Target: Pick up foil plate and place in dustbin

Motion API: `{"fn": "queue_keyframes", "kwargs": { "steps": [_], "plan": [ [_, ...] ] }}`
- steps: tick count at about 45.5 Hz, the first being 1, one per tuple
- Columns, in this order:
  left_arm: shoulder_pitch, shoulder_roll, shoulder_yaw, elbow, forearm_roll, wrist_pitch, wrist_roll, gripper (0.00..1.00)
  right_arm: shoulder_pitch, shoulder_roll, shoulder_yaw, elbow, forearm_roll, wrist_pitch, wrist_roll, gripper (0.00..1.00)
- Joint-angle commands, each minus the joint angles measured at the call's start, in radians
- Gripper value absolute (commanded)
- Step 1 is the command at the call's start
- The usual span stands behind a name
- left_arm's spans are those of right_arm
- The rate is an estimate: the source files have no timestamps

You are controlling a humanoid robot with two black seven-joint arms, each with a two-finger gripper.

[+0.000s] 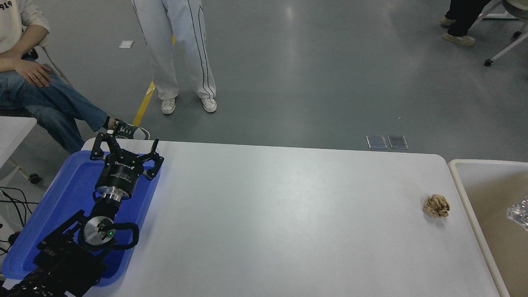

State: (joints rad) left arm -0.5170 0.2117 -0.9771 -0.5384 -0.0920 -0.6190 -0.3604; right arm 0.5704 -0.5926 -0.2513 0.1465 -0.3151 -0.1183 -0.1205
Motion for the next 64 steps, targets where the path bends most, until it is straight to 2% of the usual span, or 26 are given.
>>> {"fn": "queue_keyframes", "kwargs": {
  "steps": [1,10,14,24,28,33,38,46,53,64],
  "plan": [
    [0.0,0.0,0.0,0.0,0.0,-0.001,0.0,1.0,0.003,0.002,-0.002,-0.001,0.002,-0.023,-0.001,0.75],
    [0.0,0.0,0.0,0.0,0.0,0.001,0.0,1.0,0.012,0.001,-0.002,0.022,0.005,-0.027,0.001,0.83],
    [0.0,0.0,0.0,0.0,0.0,-0.001,0.0,1.0,0.019,-0.012,-0.002,0.068,0.005,-0.026,0.001,0.83],
    [0.0,0.0,0.0,0.0,0.0,-0.001,0.0,1.0,0.063,-0.139,-0.006,0.267,-0.01,-0.02,0.001,0.83],
    [0.0,0.0,0.0,0.0,0.0,-0.001,0.0,1.0,0.094,-0.208,-0.016,0.392,-0.013,-0.018,0.001,0.87],
    [0.0,0.0,0.0,0.0,0.0,-0.001,0.0,1.0,0.158,-0.271,-0.109,0.516,-0.016,-0.017,0.001,0.88],
    [0.0,0.0,0.0,0.0,0.0,-0.001,0.0,1.0,0.265,-0.309,-0.238,0.62,-0.01,-0.014,-0.001,0.99],
    [0.0,0.0,0.0,0.0,0.0,-0.001,0.0,1.0,0.42,-0.334,-0.433,0.748,-0.009,0.006,-0.001,1.0],
    [0.0,0.0,0.0,0.0,0.0,0.001,0.001,1.0,0.535,-0.335,-0.552,0.785,-0.009,0.083,-0.001,1.0],
    [0.0,0.0,0.0,-0.002,0.0,-0.001,0.0,1.0,0.726,-0.354,-0.712,0.789,-0.004,0.295,-0.001,1.0]
  ]
}}
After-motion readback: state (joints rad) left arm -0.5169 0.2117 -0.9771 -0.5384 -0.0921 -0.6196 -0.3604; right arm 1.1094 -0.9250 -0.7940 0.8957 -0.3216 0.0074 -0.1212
